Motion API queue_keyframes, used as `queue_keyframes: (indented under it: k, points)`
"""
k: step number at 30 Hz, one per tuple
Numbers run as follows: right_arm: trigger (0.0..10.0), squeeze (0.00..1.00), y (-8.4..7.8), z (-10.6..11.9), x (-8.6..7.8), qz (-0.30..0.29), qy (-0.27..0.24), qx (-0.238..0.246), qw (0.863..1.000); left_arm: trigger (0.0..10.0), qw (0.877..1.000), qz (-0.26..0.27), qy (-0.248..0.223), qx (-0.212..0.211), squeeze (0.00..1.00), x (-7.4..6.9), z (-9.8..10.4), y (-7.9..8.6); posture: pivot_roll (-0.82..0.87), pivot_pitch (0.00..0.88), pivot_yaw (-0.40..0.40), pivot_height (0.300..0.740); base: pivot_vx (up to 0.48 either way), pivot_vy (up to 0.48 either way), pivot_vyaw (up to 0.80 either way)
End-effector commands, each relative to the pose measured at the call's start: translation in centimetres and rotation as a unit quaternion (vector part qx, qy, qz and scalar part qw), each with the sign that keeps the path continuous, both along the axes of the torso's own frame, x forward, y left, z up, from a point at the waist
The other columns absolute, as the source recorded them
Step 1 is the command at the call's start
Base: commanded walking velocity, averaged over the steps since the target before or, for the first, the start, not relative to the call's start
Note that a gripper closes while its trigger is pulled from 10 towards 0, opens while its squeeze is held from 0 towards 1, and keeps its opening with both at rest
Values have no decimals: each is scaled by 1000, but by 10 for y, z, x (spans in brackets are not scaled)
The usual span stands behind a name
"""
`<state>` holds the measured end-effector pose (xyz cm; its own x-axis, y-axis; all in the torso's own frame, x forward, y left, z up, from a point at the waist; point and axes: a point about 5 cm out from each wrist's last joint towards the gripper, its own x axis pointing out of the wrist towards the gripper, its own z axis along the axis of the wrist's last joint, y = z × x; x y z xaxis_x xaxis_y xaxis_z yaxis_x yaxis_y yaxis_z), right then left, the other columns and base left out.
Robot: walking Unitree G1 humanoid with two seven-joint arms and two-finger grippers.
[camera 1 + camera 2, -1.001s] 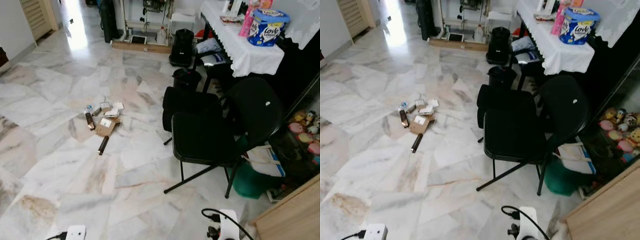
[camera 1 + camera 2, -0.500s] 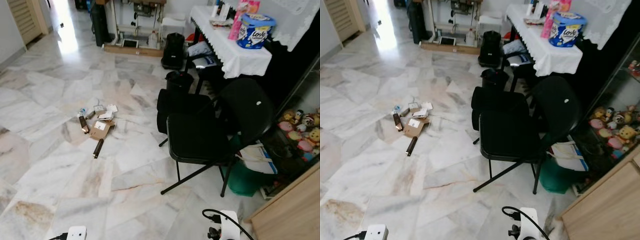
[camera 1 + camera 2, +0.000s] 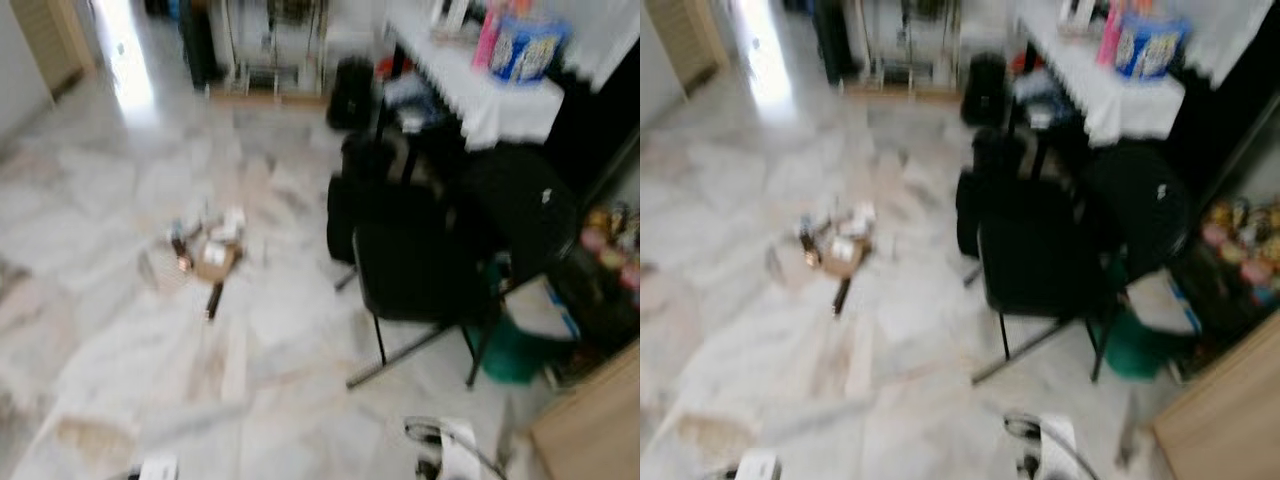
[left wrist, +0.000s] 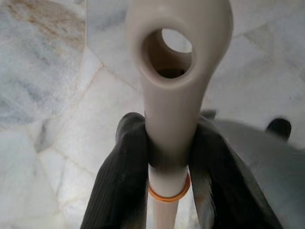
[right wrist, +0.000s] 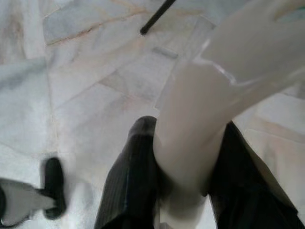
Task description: Sweep floor
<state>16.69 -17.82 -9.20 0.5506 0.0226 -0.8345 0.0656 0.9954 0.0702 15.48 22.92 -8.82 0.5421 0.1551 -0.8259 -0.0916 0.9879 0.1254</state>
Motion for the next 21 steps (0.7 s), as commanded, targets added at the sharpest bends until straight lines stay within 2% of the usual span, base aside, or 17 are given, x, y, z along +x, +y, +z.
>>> queue_keyframes:
  k: [1, 21]
  points:
    - [10000, 0, 15, 2, 7, -1, -12, 30, 999, 10000, 1000, 3, 10, 13, 0, -7, -1, 8, -38, 0, -27, 740, 0, 480, 0]
    - [10000, 0, 15, 2, 7, 1, -14, 34, 999, 10000, 1000, 4, 9, 12, 0, -7, -1, 8, -35, 0, -27, 740, 0, 480, 0]
